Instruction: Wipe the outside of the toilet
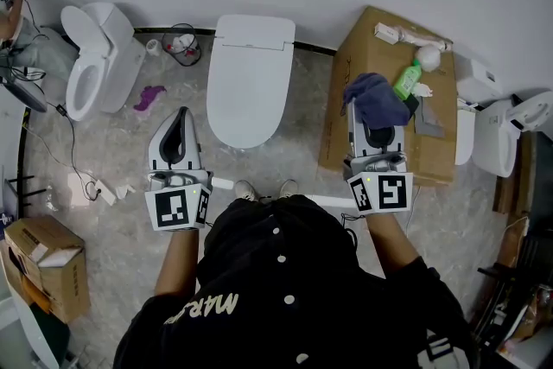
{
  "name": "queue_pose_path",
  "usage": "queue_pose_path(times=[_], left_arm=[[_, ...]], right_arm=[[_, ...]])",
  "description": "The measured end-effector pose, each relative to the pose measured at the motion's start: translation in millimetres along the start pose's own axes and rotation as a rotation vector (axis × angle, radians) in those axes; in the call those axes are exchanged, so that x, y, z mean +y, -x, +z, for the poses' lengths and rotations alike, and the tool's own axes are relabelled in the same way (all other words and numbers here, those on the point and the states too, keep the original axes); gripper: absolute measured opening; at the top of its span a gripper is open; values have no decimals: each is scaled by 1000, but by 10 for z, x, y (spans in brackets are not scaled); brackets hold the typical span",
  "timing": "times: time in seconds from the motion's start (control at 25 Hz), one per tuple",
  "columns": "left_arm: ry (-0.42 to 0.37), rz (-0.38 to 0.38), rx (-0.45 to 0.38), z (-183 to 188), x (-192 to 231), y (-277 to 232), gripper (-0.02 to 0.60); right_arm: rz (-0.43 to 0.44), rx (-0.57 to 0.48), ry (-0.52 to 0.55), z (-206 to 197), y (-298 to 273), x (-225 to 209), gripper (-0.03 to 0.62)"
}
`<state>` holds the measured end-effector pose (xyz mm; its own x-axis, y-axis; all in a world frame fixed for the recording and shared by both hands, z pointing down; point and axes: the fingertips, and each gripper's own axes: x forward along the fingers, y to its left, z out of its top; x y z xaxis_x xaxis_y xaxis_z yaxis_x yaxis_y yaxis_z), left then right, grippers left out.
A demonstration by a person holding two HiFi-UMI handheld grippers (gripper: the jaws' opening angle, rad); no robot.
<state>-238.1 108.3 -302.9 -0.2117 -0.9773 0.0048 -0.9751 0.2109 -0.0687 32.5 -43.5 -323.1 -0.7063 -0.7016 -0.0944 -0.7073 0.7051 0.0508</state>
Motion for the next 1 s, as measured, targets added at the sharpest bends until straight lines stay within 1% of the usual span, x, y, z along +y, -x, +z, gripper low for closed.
queue_pose_path(times=[0.6,0.76,1.0], left_arm=[[0,13,1,8,-3,68,11],[13,11,-9,27,-23,78,11],[-26,32,14,28,-54,82,11]], right_arm=[[10,-3,-4,2,4,22,114],[18,0,-5,-2,-2,32,114],[24,-2,-5,11,9,34,114]])
